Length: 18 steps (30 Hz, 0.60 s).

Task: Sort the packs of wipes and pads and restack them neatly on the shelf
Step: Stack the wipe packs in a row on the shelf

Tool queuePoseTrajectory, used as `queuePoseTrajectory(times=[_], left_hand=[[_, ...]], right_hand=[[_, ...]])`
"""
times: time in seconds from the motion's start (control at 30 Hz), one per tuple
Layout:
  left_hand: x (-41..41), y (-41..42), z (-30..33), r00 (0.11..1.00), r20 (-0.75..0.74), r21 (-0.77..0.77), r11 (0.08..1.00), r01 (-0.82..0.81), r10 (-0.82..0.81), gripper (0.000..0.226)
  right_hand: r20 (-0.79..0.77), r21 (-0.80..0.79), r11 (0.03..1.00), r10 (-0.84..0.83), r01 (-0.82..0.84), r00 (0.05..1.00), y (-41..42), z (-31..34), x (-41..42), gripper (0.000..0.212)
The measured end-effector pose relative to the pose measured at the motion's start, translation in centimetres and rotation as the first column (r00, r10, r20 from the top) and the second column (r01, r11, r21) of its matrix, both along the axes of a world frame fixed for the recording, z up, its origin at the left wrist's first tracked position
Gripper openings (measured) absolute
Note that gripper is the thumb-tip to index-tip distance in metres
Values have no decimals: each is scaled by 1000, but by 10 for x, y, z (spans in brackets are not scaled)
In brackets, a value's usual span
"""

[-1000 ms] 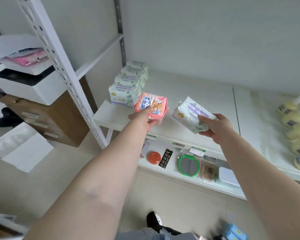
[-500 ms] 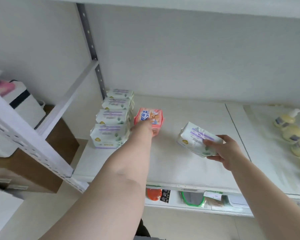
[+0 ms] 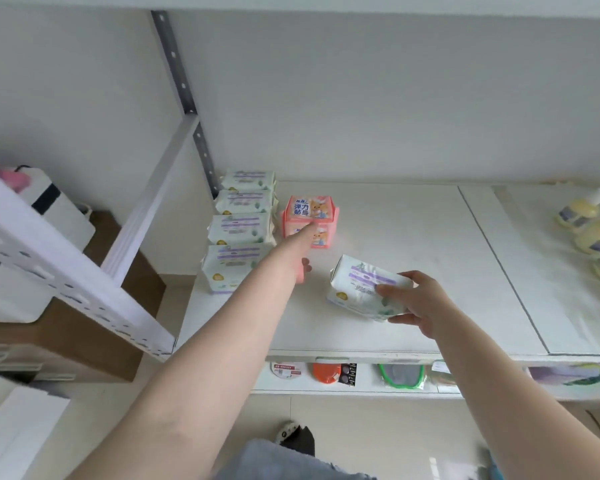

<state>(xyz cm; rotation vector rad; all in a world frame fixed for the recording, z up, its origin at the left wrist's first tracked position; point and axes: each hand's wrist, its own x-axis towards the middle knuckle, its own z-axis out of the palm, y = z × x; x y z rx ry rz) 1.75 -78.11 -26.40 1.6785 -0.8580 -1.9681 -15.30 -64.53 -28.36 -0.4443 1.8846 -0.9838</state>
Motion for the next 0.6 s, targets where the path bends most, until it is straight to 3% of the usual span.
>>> queuePoseTrajectory(times=[0.1, 0.3, 0.43, 0.6], left_hand=[[54, 48, 7, 990, 132, -114, 991, 74, -59, 92], [138, 112, -1, 980, 196, -174, 985, 11, 24, 71], [165, 104, -10, 976, 188, -242, 968, -60, 108, 44], [185, 66, -32, 956, 252, -231, 969, -90, 149, 76]], right_hand=[[10, 30, 986, 163, -164, 987, 0, -1, 32, 46], [49, 41, 932, 358, -360, 932, -14, 1, 124, 56], [40, -8, 940, 340, -340, 939, -31, 3, 174, 56], [-23, -12, 974, 225, -225, 974, -49, -6, 209, 75]])
